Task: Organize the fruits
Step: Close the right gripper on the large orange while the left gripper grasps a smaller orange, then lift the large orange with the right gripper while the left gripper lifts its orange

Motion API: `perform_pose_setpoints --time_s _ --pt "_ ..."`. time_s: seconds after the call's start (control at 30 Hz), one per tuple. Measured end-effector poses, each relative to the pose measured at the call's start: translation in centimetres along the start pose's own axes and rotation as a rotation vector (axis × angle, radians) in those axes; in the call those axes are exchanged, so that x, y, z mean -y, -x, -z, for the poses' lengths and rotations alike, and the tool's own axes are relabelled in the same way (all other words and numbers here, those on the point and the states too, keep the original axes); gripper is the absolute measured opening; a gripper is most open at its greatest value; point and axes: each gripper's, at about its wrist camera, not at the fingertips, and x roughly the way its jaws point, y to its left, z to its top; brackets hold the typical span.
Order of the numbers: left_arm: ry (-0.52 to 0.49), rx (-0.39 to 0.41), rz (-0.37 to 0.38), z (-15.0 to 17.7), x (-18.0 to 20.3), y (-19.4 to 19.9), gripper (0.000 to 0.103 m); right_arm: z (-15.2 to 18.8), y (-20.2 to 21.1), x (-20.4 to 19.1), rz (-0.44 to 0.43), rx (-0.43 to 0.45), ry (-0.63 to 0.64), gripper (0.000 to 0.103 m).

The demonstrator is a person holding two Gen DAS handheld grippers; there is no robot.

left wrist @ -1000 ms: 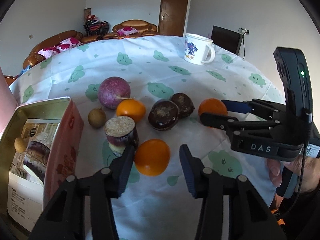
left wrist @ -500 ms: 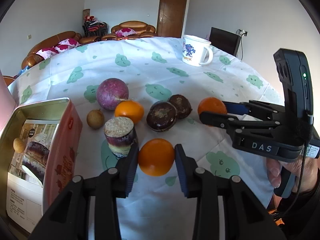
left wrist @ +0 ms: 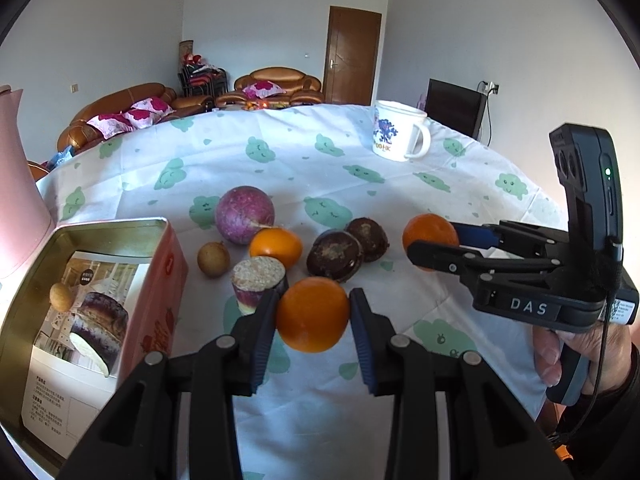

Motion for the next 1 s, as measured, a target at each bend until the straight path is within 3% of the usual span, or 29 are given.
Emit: perform_pose_setpoints --time_s 1.0 --pt "0.024 0.126 -0.023 0.2 -0.2 2.3 0.038 0.3 1.9 -0.5 -0.019 0.107 0.036 0.049"
